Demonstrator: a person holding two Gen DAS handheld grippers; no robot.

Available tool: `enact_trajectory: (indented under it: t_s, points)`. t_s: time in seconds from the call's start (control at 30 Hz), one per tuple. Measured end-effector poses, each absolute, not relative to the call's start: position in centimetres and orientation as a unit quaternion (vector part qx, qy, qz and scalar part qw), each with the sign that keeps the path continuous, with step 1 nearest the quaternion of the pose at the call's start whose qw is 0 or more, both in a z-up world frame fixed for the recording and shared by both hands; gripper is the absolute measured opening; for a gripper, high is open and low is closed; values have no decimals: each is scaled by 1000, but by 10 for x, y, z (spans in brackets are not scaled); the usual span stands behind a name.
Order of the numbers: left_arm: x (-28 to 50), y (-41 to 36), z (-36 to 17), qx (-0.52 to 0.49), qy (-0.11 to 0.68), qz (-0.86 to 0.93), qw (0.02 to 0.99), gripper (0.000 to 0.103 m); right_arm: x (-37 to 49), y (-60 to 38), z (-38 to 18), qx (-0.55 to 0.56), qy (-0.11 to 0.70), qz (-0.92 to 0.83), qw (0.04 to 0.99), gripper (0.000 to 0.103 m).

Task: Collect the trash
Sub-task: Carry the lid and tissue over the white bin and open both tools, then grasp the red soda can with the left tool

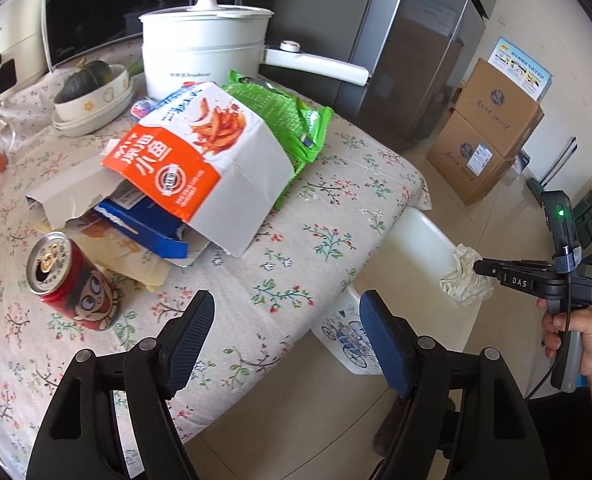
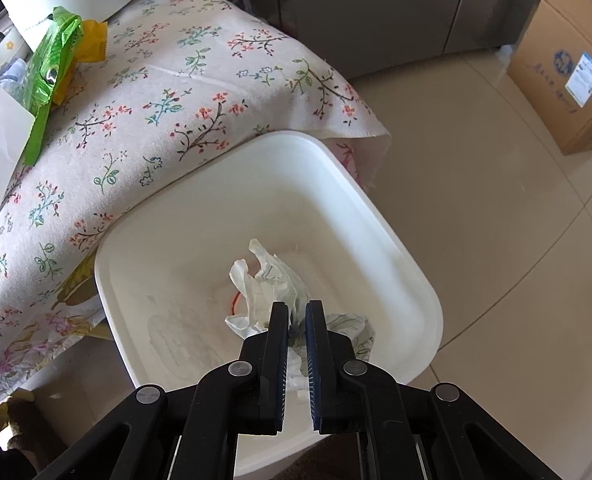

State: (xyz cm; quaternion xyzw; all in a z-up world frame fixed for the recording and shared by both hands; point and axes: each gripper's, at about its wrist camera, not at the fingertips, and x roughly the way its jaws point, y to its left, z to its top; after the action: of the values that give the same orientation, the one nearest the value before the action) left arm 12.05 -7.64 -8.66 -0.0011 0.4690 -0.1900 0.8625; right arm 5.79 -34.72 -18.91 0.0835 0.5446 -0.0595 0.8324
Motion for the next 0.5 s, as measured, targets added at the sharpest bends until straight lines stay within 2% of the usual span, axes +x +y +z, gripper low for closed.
enact_trajectory:
  t_s: [0.1,0.17,0.23,0.3,0.5]
  points:
    - [117,-58,-82,-10,466,-179,866,78,61,-345,-190,89,544,-62,832,10]
    - [115,-45,-79,-15,466,-171,868,79,63,-346,-190,100,544,-67,831,16]
    - [115,-33,-78,-20,466,-163,869,79,64,-345,-188,108,542,-71,831,43]
    - [114,-19,-77,-25,466,-154,871,80,65,-342,-183,113,535,-73,834,54]
    - [109,20,-75,-44,461,-124,877,80,71,-322,-163,113,519,-57,846,65]
